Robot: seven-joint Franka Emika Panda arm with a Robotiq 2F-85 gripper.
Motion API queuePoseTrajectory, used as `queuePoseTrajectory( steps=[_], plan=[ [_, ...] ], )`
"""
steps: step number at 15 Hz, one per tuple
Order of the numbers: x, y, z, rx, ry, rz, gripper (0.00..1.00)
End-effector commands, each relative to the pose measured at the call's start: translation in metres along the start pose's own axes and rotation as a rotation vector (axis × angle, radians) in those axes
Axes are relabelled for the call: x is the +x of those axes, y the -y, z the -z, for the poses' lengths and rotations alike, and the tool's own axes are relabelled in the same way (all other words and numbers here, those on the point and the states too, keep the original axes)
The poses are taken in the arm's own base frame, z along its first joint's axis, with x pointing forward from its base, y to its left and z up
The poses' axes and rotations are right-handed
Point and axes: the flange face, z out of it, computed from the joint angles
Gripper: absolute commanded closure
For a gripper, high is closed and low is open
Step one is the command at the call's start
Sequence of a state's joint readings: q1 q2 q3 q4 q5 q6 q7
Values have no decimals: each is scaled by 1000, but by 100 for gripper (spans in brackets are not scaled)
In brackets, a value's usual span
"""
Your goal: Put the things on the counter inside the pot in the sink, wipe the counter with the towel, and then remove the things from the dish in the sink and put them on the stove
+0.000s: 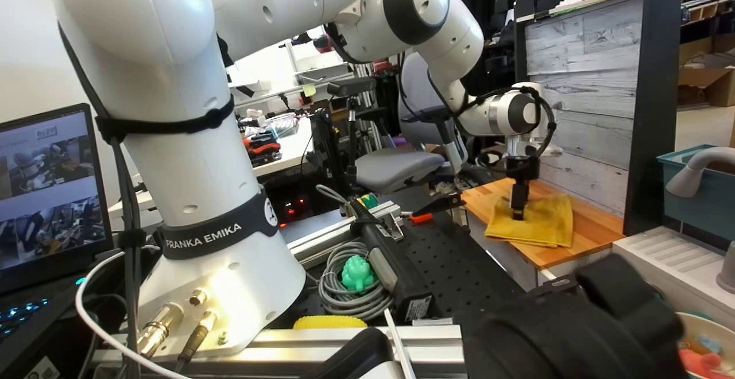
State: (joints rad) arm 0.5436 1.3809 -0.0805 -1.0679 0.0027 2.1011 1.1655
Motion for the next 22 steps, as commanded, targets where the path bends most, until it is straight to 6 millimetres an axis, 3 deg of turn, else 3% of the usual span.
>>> queuePoseTrajectory(
  steps=[1,2,4,10,12,14,15,16,20,22],
  plan=[
    [45,-35,-37,-63,-19,-83,0],
    [46,-32,-37,-53,-18,-71,0],
    [25,-5,-27,28,-19,-36,0],
    [-100,78,24,258,-92,183,0],
    [-120,84,21,243,-90,231,0],
    [-113,77,3,185,-80,230,0],
    [-98,68,-8,154,-88,202,0],
    [-77,56,-18,129,-81,159,0],
    [-6,17,-21,78,-74,-35,0],
    [31,-5,-32,70,-55,-85,0]
  ],
)
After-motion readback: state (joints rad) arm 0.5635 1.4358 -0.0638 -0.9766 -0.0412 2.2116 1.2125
